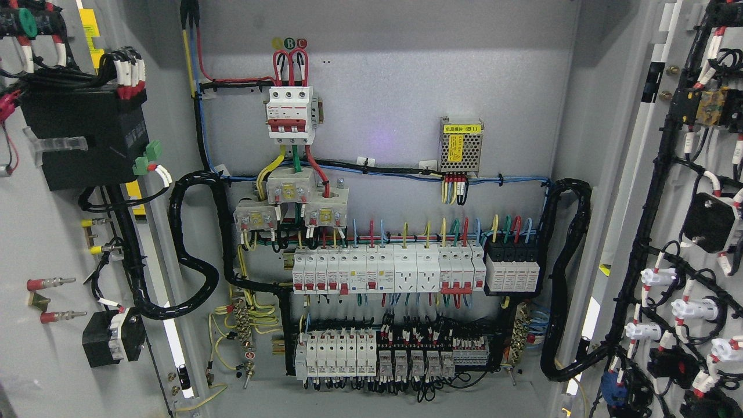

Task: Open door with both hands

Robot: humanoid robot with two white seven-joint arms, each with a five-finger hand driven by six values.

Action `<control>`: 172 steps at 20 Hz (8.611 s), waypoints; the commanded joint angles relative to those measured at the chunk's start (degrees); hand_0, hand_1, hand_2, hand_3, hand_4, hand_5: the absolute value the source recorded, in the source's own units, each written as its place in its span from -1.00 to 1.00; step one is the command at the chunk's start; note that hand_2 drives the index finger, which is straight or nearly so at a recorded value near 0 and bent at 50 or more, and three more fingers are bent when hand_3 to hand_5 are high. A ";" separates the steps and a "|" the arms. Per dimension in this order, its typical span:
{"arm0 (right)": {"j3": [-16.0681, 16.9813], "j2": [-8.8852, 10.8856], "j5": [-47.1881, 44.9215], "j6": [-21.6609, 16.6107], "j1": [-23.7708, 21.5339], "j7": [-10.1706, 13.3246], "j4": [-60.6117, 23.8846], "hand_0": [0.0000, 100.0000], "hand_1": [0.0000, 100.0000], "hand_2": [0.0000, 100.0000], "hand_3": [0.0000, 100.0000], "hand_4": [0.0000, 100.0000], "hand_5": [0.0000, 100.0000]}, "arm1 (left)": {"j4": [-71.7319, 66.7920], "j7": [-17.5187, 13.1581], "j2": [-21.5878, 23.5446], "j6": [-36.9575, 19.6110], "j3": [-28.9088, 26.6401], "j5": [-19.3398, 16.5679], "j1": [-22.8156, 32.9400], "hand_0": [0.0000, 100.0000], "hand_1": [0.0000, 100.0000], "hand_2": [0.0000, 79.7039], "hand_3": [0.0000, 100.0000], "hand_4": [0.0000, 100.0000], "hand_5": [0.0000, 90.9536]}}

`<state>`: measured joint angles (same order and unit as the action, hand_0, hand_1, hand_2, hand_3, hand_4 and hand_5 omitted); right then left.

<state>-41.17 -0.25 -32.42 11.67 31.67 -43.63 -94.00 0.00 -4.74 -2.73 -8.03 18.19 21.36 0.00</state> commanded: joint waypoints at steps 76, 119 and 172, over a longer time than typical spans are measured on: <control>30.09 17.91 11.51 -32.83 -45.10 16.56 -15.50 -0.57 -0.71 -1.00 -1.00 -1.00 -1.00 | 72.56 -7.72 7.48 3.62 -11.25 -0.18 18.97 -1.00 -1.00 -1.00 -1.00 -1.00 -1.00; 52.95 25.65 -3.26 -45.06 -52.94 18.75 -25.09 -0.57 -0.71 -1.00 -1.00 -1.00 -1.00 | 119.09 -13.63 17.24 -19.66 -23.38 -0.36 30.23 -1.00 -1.00 -1.00 -1.00 -1.00 -1.00; 64.99 21.35 -12.31 -43.31 -54.17 18.58 -18.94 -0.57 -0.71 -1.00 -1.00 -1.00 -1.00 | 97.39 -25.06 30.76 -12.98 -43.59 29.08 26.28 -1.00 -1.00 -1.00 -1.00 -1.00 -1.00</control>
<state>20.92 22.54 -44.30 -31.51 -22.46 -24.79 -114.36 104.10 -29.58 21.76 -21.02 -23.37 47.67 27.66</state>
